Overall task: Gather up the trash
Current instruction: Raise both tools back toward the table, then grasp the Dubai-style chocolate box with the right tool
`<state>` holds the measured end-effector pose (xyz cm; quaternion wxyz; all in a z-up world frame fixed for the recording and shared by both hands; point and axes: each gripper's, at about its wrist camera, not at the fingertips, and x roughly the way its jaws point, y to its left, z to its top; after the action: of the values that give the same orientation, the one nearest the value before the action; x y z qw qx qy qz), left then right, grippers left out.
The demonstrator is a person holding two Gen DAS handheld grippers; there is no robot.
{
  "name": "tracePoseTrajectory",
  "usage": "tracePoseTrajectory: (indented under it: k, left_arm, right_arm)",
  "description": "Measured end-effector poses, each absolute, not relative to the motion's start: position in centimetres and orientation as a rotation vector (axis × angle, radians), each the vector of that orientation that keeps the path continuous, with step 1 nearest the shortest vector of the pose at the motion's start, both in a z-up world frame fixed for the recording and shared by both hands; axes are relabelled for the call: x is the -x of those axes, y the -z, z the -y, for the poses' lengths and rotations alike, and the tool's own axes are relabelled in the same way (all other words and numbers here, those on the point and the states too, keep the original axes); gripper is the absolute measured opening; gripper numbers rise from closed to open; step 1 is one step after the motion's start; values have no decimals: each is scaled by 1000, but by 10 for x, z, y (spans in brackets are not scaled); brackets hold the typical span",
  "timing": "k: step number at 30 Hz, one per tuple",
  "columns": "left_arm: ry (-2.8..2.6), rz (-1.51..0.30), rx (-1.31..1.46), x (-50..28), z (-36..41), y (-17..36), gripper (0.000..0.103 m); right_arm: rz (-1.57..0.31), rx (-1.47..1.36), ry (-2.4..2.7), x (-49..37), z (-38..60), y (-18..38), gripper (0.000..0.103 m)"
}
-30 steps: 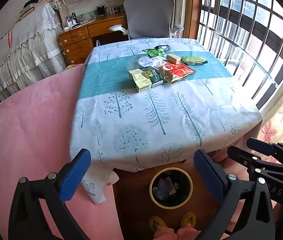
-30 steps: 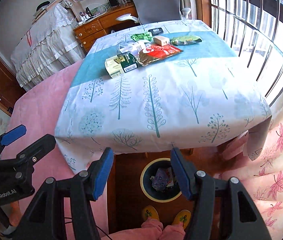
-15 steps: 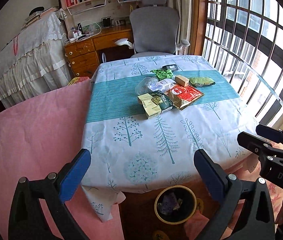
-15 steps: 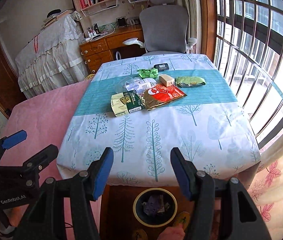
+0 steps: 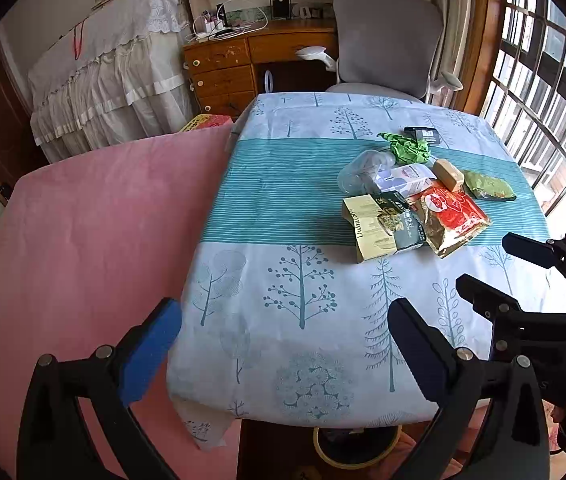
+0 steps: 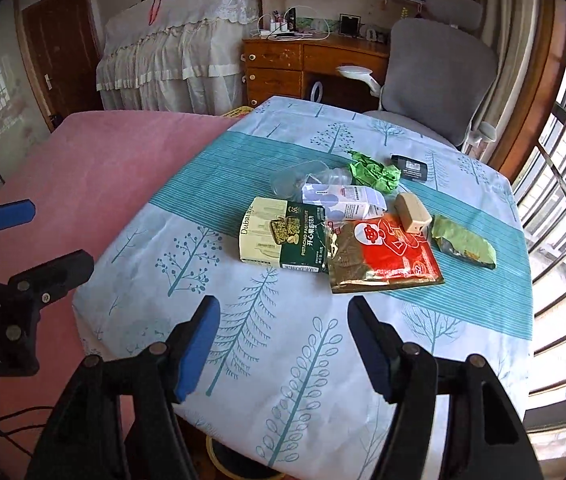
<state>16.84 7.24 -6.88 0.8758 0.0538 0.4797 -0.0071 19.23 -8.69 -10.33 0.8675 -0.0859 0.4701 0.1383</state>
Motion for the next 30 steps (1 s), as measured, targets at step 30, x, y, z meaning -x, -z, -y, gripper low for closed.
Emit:
tracePoseTrajectory:
  k: [30]
  left_arm:
    - [49,-1176,-128,-261,-127,153,102]
  right_arm:
    - [-1016,299,-67,-277,4,192,77]
